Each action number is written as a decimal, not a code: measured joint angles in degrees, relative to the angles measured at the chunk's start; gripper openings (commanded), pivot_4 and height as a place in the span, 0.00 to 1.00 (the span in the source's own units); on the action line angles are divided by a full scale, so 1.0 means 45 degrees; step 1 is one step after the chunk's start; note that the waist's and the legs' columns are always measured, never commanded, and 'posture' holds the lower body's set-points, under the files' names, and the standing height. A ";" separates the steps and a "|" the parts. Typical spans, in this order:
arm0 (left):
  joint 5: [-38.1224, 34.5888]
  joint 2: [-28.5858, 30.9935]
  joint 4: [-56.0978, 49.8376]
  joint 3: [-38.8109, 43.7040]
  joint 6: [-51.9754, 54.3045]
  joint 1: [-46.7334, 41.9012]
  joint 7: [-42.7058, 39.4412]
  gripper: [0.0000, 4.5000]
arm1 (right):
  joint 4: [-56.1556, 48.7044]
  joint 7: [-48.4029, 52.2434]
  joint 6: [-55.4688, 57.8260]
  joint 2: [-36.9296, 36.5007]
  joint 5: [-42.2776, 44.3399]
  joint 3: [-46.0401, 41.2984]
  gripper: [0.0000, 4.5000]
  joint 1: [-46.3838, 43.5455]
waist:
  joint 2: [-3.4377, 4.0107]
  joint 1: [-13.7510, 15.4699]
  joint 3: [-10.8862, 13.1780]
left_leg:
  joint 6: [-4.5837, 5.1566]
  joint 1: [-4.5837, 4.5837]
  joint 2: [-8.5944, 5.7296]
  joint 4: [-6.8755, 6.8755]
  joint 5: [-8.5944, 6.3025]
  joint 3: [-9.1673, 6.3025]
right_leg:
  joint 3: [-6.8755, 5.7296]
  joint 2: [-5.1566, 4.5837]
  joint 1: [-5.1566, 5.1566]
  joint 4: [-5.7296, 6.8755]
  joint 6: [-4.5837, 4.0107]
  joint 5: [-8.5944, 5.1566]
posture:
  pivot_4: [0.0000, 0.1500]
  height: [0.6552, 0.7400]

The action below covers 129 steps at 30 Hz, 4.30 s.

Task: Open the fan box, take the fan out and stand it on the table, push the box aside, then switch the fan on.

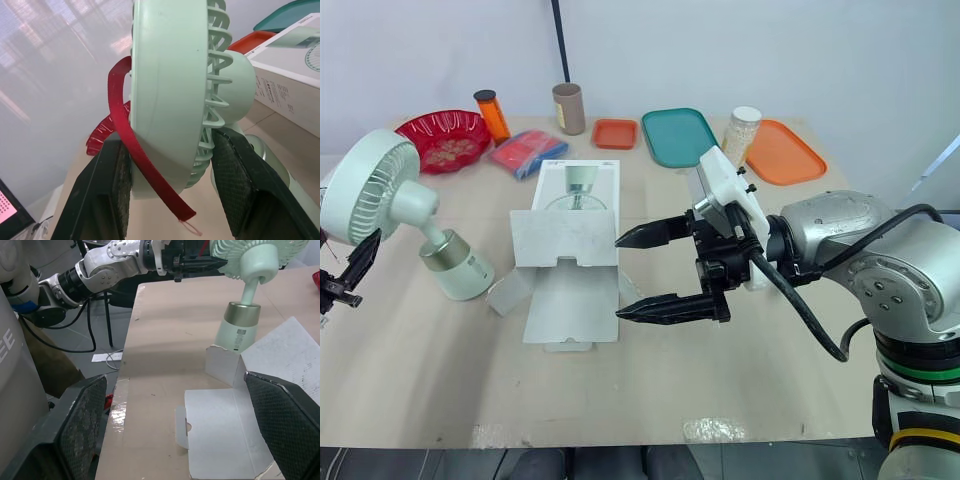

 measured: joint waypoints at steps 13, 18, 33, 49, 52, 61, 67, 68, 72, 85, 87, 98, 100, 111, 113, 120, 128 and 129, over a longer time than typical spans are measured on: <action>-0.0079 -0.1528 -0.0623 -0.0982 0.0207 -0.0022 0.0884 0.42 | -0.0063 -0.0274 0.0131 0.0019 0.0045 0.0002 1.00 0.0001 | 0.0023 0.0014 -0.0014 | 0.0000 0.0027 -0.0012 0.0005 0.0000 -0.0018 | -0.0013 -0.0006 0.0040 0.0000 0.0007 -0.0003 | 1.00 1.00; -0.0379 -0.1952 -0.0393 -0.1220 0.0453 -0.0379 0.1097 0.42 | -0.0078 -0.0303 0.0224 0.0017 0.0113 0.0002 1.00 0.0000 | 0.0064 0.0023 -0.0038 | 0.0002 0.0050 -0.0021 0.0005 0.0001 -0.0019 | -0.0010 -0.0007 0.0063 0.0002 0.0012 -0.0006 | 1.00 1.00; -0.0707 -0.2428 0.0309 -0.1912 0.0498 -0.0957 0.1172 0.42 | 0.0051 -0.2662 0.0183 0.1309 -0.0285 -0.0018 1.00 -0.0492 | 0.0216 0.0060 -0.0140 | 0.0004 0.0077 -0.0038 0.0002 0.0003 -0.0020 | 0.0008 -0.0011 0.0094 0.0002 0.0033 -0.0018 | 1.00 1.00; -0.0910 -0.3251 0.0551 -0.2254 0.0295 -0.0932 0.1484 0.42 | 0.0473 -0.4934 -0.0102 0.2731 -0.1810 0.0049 1.00 -0.0728 | 0.0290 0.0165 -0.0188 | 0.0003 0.0095 -0.0049 -0.0001 0.0003 -0.0020 | 0.0014 -0.0017 0.0113 0.0000 0.0045 -0.0025 | 1.00 1.00; -0.1076 -0.3370 0.0656 -0.2259 0.0363 -0.1053 0.1497 0.42 | 0.0474 -0.4904 -0.0100 0.2746 -0.1877 0.0050 1.00 -0.0735 | 0.0294 0.0165 -0.0190 | 0.0003 0.0105 -0.0050 -0.0003 0.0003 -0.0020 | 0.0015 -0.0017 0.0122 -0.0001 0.0046 -0.0026 | 1.00 1.00; -0.1617 -0.3436 0.0760 -0.2415 0.0698 -0.1254 0.1648 0.42 | 0.0471 -0.4724 0.0016 0.2828 -0.1868 0.0054 1.00 -0.0816 | 0.0311 0.0166 -0.0200 | 0.0003 0.0134 -0.0058 -0.0012 0.0003 -0.0019 | 0.0025 -0.0019 0.0149 -0.0004 0.0065 -0.0039 | 1.00 1.00; -0.2040 -0.3484 0.0761 -0.2416 0.0984 -0.1252 0.1850 0.42 | 0.0444 -0.4717 0.0101 0.2859 -0.1855 0.0055 1.00 -0.0816 | 0.0342 0.0166 -0.0218 | 0.0003 0.0148 -0.0061 -0.0018 0.0003 -0.0018 | 0.0030 -0.0020 0.0158 -0.0004 0.0086 -0.0053 | 1.00 1.00; -0.2142 -0.3485 0.0762 -0.2416 0.1064 -0.1257 0.1860 0.42 | 0.0439 -0.4712 0.0105 0.2859 -0.1855 0.0058 1.00 -0.0816 | 0.0347 0.0166 -0.0222 | 0.0003 0.0149 -0.0061 -0.0019 0.0003 -0.0018 | 0.0030 -0.0020 0.0158 -0.0005 0.0087 -0.0054 | 1.00 1.00; -0.2421 -0.3486 0.0788 -0.2438 0.1286 -0.1364 0.1901 0.42 | 0.0436 -0.4696 0.0117 0.2861 -0.1855 0.0063 1.00 -0.0816 | 0.0363 0.0167 -0.0232 | 0.0003 0.0153 -0.0064 -0.0022 0.0003 -0.0018 | 0.0032 -0.0021 0.0160 -0.0007 0.0096 -0.0059 | 1.00 1.00; -0.2965 -0.3551 0.1050 -0.2466 0.1700 -0.1753 0.1949 0.42 | 0.0275 -0.4756 0.0324 0.2872 -0.1735 0.0063 1.00 -0.0815 | 0.0409 0.0254 -0.0259 | 0.0002 0.0154 -0.0072 -0.0034 0.0003 -0.0018 | 0.0036 -0.0028 0.0161 -0.0017 0.0159 -0.0098 | 1.00 1.00; -0.3022 -0.3551 0.1068 -0.2467 0.1703 -0.1753 0.1893 0.42 | 0.0228 -0.4771 0.0343 0.2873 -0.1714 0.0064 1.00 -0.0815 | 0.0408 0.0275 -0.0259 | 0.0002 0.0154 -0.0073 -0.0037 0.0003 -0.0018 | 0.0035 -0.0029 0.0161 -0.0021 0.0160 -0.0099 | 1.00 1.00; -0.2760 -0.3854 0.2989 -0.3667 0.3033 -0.1259 0.1766 0.99 | 0.0196 -0.4795 0.0357 0.2865 -0.1676 0.0063 1.00 -0.0778 | 0.0064 0.0059 -0.0090 | -0.0024 -0.0059 -0.0035 -0.0090 0.0015 -0.0034 | 0.0006 -0.0019 -0.0044 -0.0067 0.0025 -0.0026 | 1.00 1.00; -0.2757 -0.3844 0.2906 -0.3641 0.2936 -0.1303 0.1762 0.99 | 0.0196 -0.4787 0.0357 0.2865 -0.1668 0.0063 1.00 -0.0778 | 0.0058 0.0078 -0.0085 | -0.0026 -0.0059 -0.0040 -0.0091 0.0016 -0.0034 | 0.0006 -0.0027 -0.0040 -0.0076 0.0030 -0.0024 | 1.00 1.00; -0.2732 -0.3804 0.2619 -0.3579 0.2933 -0.1229 0.1794 0.99 | 0.0195 -0.4720 0.0354 0.2863 -0.1653 0.0063 1.00 -0.0716 | 0.0050 0.0025 -0.0073 | -0.0027 -0.0039 -0.0038 -0.0108 0.0018 -0.0033 | 0.0012 -0.0015 -0.0005 -0.0126 0.0044 -0.0005 | 1.00 1.00; -0.2731 -0.3800 0.2443 -0.3575 0.2936 -0.1106 0.1792 0.99 | 0.0195 -0.4716 0.0353 0.2863 -0.1657 0.0063 1.00 -0.0679 | 0.0046 0.0025 -0.0071 | -0.0027 -0.0039 -0.0038 -0.0109 0.0018 -0.0033 | 0.0013 -0.0016 -0.0004 -0.0130 0.0044 -0.0005 | 1.00 1.00; -0.3534 -0.3287 0.0854 -0.2592 0.3760 0.0114 0.1819 0.99 | -0.0031 -0.4720 0.0363 0.2765 -0.1594 0.0056 1.00 -0.0437 | 0.0035 -0.0001 -0.0048 | -0.0027 -0.0035 -0.0030 -0.0105 0.0018 -0.0032 | 0.0014 -0.0013 0.0002 -0.0130 0.0042 0.0000 | 1.00 1.00; -0.5187 -0.2269 -0.1844 -0.0806 0.4888 0.3017 0.1208 0.99 | -0.0200 -0.4730 0.0457 0.2618 -0.1389 0.0027 1.00 -0.0143 | 0.0020 -0.0044 -0.0010 | -0.0033 -0.0029 -0.0025 -0.0118 0.0014 -0.0015 | 0.0032 -0.0017 0.0004 -0.0149 0.0043 -0.0001 | 1.00 1.00; -0.5271 -0.2226 -0.2117 -0.0720 0.4911 0.3512 0.0909 0.99 | -0.0230 -0.4754 0.0484 0.2615 -0.1358 0.0009 1.00 -0.0057 | 0.0023 -0.0034 -0.0008 | -0.0033 -0.0029 -0.0025 -0.0118 0.0014 -0.0015 | 0.0030 -0.0018 0.0003 -0.0149 0.0043 -0.0001 | 1.00 1.00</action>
